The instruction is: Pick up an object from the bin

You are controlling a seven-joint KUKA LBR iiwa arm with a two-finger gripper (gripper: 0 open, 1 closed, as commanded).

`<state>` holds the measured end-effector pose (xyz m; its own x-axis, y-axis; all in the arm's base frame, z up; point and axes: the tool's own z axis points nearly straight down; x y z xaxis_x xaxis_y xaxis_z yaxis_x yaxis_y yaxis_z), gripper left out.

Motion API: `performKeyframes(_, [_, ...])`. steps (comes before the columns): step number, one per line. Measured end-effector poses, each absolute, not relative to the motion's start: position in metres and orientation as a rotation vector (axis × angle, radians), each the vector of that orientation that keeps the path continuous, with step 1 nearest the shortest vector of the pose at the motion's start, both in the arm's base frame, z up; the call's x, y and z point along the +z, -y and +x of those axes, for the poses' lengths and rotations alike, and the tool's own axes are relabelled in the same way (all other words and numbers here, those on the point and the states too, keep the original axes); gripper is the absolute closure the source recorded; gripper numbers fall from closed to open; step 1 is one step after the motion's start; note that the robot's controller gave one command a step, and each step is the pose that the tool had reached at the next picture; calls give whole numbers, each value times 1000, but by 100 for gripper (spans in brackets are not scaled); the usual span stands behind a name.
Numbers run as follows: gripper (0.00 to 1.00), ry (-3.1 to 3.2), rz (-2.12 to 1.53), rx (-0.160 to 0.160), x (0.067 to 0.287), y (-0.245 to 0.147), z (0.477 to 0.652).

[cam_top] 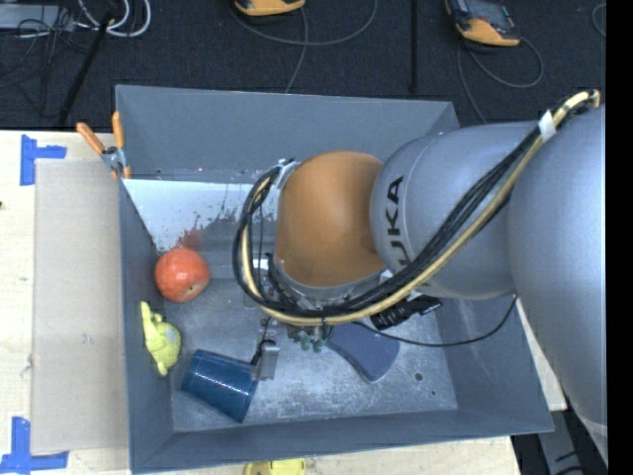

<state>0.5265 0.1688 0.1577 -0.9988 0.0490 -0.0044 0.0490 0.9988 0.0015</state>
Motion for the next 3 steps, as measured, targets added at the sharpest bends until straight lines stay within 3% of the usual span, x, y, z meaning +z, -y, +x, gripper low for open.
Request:
performKeyframes(1, [0,-3145,-15,-3,149,-227,485])
performKeyframes(2, [0,-3138,147,0,151,-228,489])
performKeyframes(3, [0,-3125,302,2,84,-218,484])
